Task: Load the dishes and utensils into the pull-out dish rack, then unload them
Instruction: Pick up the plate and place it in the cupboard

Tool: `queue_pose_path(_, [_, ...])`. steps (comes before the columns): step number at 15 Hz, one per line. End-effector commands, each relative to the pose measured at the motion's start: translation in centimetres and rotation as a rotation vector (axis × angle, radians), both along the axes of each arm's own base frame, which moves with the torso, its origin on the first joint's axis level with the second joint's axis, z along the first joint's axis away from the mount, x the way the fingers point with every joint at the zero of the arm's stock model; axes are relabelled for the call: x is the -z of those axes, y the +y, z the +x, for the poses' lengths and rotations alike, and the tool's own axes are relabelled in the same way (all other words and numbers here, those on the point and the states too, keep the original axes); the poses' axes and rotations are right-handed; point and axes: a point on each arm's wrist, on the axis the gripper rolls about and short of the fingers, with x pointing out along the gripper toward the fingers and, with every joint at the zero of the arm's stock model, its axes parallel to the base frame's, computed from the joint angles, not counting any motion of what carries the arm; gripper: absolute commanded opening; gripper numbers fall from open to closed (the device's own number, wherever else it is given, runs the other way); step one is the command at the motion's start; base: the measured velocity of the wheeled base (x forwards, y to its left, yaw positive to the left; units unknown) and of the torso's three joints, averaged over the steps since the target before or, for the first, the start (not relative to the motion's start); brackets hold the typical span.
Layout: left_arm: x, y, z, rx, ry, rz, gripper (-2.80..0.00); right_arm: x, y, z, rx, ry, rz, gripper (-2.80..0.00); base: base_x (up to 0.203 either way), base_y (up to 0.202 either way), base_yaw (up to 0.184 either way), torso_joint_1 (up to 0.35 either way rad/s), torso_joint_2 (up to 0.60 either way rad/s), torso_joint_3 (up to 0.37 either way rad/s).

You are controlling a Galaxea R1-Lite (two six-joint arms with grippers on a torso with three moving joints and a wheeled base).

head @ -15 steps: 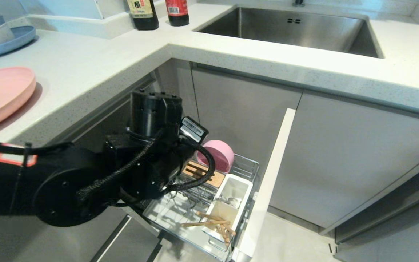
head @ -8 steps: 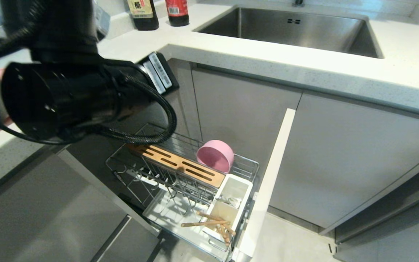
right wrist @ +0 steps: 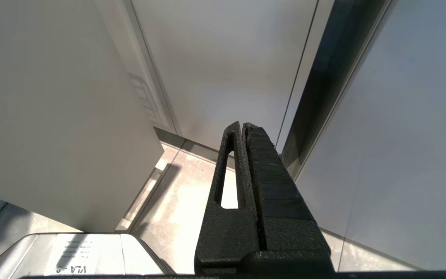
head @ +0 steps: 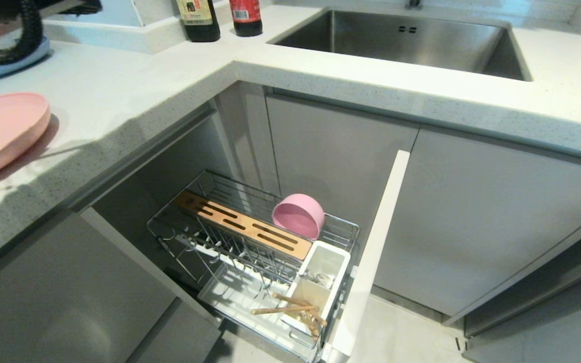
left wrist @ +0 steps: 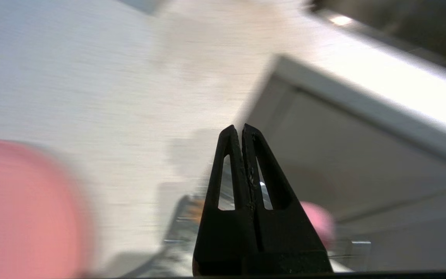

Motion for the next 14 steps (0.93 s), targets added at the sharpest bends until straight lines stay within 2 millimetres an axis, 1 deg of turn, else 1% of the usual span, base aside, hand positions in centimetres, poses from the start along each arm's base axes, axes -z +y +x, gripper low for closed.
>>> queue_pose_path(1, [-0.9, 3.1, -1.1, -0.11, -0.009, 0.117, -2.8, 0.0, 0.0, 0.0, 0.0, 0.001, 0.0, -2.8, 0.0, 0.0, 0.0, 0.0, 0.0, 0.0])
queue_pose_path(3, [-1.1, 5.4, -2.0, -0.211, -0.002, 0.158, -2.8, 0.0, 0.0, 0.0, 0.0, 0.001, 0.0, -2.8, 0.0, 0.0, 0.0, 0.0, 0.0, 0.0])
queue_pose_path(6, [-1.4, 7.5, -3.8, -0.315, -0.001, 0.168, -2.8, 0.0, 0.0, 0.0, 0.0, 0.002, 0.0, -2.8, 0.0, 0.0, 0.0, 0.0, 0.0, 0.0])
queue_pose_path(7, [-0.9, 7.7, -4.2, -0.316, 0.043, 0.192, -2.8, 0.0, 0.0, 0.0, 0.0, 0.002, 0.0, -2.8, 0.0, 0.0, 0.0, 0.0, 0.0, 0.0])
queue_pose_path(9, [0.1, 8.0, -4.4, -0.353, 0.134, 0.227, -2.8, 0.0, 0.0, 0.0, 0.0, 0.002, 0.0, -2.8, 0.0, 0.0, 0.0, 0.0, 0.0, 0.0])
queue_pose_path(10, [0.5, 8.1, -4.5, -0.375, 0.169, 0.21, -2.8, 0.0, 0.0, 0.0, 0.0, 0.001, 0.0, -2.8, 0.0, 0.0, 0.0, 0.0, 0.0, 0.0])
queue_pose_path(11, [0.9, 8.1, -4.5, -0.381, 0.197, 0.211, 0.0, 0.0, 0.0, 0.0, -0.001, 0.001, 0.0, -2.8, 0.0, 0.0, 0.0, 0.0, 0.0, 0.0])
queue_pose_path(12, [1.0, 8.1, -4.4, -0.386, 0.207, 0.208, 0.0, 0.0, 0.0, 0.0, 0.0, 0.002, 0.0, -2.8, 0.0, 0.0, 0.0, 0.0, 0.0, 0.0])
queue_pose_path(14, [1.3, 8.0, -3.6, -0.409, 0.212, 0.137, 0.0, 0.0, 0.0, 0.0, -0.001, 0.001, 0.0, -2.8, 0.0, 0.0, 0.0, 0.0, 0.0, 0.0])
